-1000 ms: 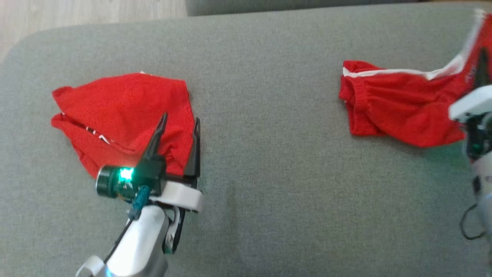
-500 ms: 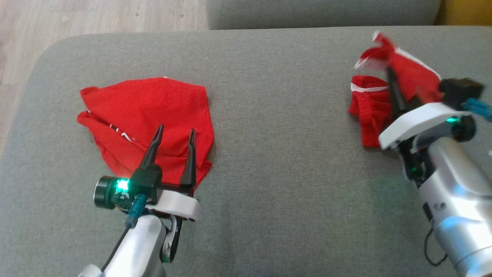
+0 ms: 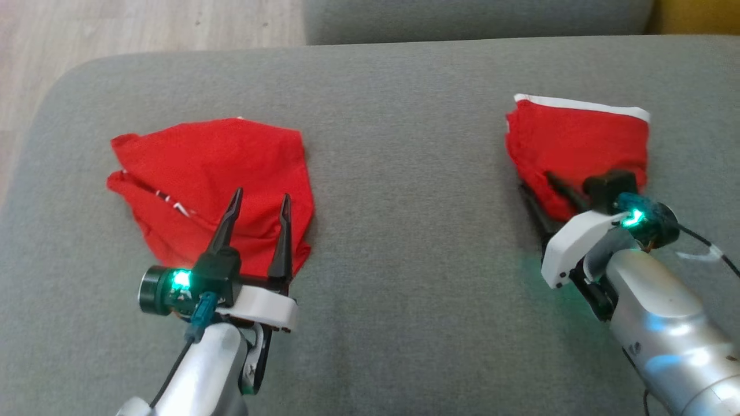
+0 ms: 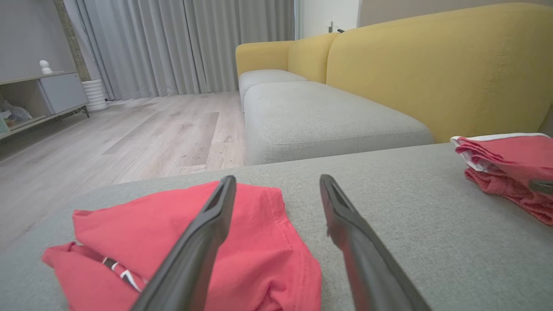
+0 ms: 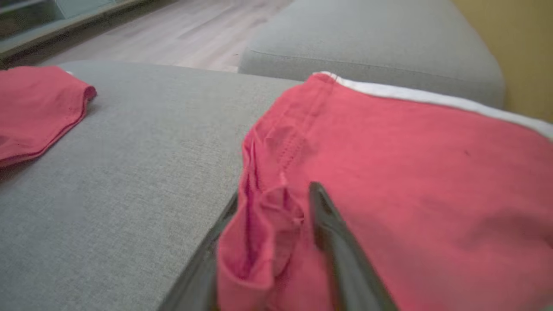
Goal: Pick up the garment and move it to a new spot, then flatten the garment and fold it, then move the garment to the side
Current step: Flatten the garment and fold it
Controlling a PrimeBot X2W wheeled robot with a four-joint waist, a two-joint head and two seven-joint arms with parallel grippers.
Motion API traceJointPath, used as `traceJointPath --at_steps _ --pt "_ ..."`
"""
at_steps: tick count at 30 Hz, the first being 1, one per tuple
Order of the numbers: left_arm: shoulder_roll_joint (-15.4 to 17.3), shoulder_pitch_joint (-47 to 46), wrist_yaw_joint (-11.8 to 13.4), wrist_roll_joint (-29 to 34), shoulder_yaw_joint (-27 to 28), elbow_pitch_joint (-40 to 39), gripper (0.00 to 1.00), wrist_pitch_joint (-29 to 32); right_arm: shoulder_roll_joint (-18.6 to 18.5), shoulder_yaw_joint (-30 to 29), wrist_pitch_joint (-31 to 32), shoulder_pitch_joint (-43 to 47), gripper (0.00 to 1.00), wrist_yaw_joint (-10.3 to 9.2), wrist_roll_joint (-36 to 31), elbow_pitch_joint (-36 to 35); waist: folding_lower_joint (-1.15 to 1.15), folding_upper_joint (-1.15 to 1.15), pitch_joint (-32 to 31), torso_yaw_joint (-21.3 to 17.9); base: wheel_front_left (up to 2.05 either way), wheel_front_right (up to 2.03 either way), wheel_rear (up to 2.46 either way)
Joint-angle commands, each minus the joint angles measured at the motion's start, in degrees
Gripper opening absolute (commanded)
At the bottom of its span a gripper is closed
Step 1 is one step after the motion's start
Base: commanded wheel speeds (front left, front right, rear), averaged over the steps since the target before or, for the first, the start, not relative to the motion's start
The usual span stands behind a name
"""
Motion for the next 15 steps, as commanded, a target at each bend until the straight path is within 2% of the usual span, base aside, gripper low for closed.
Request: traceJointPath --at_steps 1,7,11,15 --pt "0.48 -1.65 -0.06 0.17 2.32 -1.53 1.0 -0.3 -0.04 -0.56 -1.72 -0.96 1.0 -0.11 0.24 -0.97 0.0 0.0 -0.22 -0.91 0.0 0.0 0.0" --pt "0.22 -1.54 -0.27 0.49 3.34 -4.17 1.0 -0.3 -2.44 -9.93 -4.12 -1.02 1.0 -0.11 2.09 -3.02 0.0 0.0 -1.1 -3.68 0.0 0.0 0.0" --pt "-0.1 -0.94 -0.37 1.0 4.12 -6.04 1.0 -0.3 -4.47 -20.42 -4.2 2.55 1.0 -0.11 -0.54 -10.53 0.0 0.0 -1.56 -5.44 0.0 0.0 0.0" --pt "-0.44 -0.37 -0.63 1.54 4.68 -6.77 1.0 -0.3 -3.48 -30.09 -4.21 8.61 1.0 -0.11 -4.87 -18.28 0.0 0.0 -1.79 -6.64 0.0 0.0 0.0"
